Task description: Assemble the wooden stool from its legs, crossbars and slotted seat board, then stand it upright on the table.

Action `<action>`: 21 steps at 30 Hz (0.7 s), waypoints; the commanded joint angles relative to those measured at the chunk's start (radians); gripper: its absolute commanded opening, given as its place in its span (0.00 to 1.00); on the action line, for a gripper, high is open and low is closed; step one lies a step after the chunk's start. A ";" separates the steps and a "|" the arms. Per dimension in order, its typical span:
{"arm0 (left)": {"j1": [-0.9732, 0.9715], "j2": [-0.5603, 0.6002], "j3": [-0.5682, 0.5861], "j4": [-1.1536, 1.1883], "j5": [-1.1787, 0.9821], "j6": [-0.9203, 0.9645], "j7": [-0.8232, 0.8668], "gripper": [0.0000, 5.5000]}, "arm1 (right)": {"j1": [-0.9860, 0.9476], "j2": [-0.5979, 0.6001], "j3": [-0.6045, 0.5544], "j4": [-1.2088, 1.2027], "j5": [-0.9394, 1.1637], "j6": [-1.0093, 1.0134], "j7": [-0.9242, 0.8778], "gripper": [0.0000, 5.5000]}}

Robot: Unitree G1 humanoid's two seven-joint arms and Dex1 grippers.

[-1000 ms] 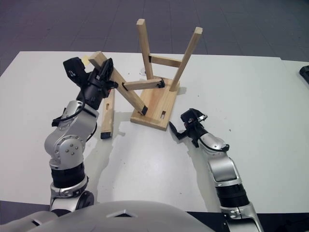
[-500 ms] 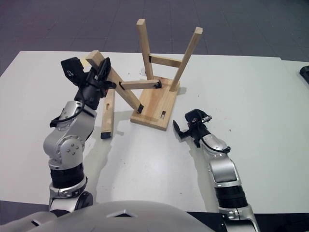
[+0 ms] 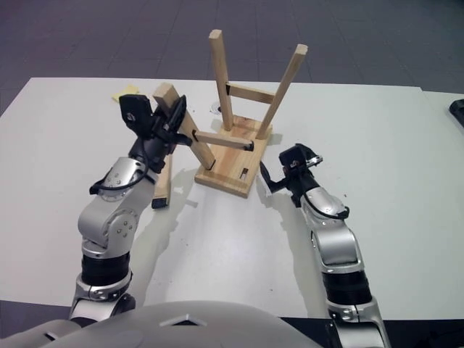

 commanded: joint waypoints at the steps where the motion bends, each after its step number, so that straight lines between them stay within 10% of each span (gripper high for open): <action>1: 0.126 0.039 -0.038 0.123 0.042 0.154 -0.002 0.19 | -0.028 0.031 0.040 0.017 0.009 0.021 0.016 0.98; 21: -0.017 -0.073 0.014 0.164 -0.014 -0.041 -0.090 0.26 | -0.118 0.055 0.117 0.185 -0.048 0.031 0.007 0.98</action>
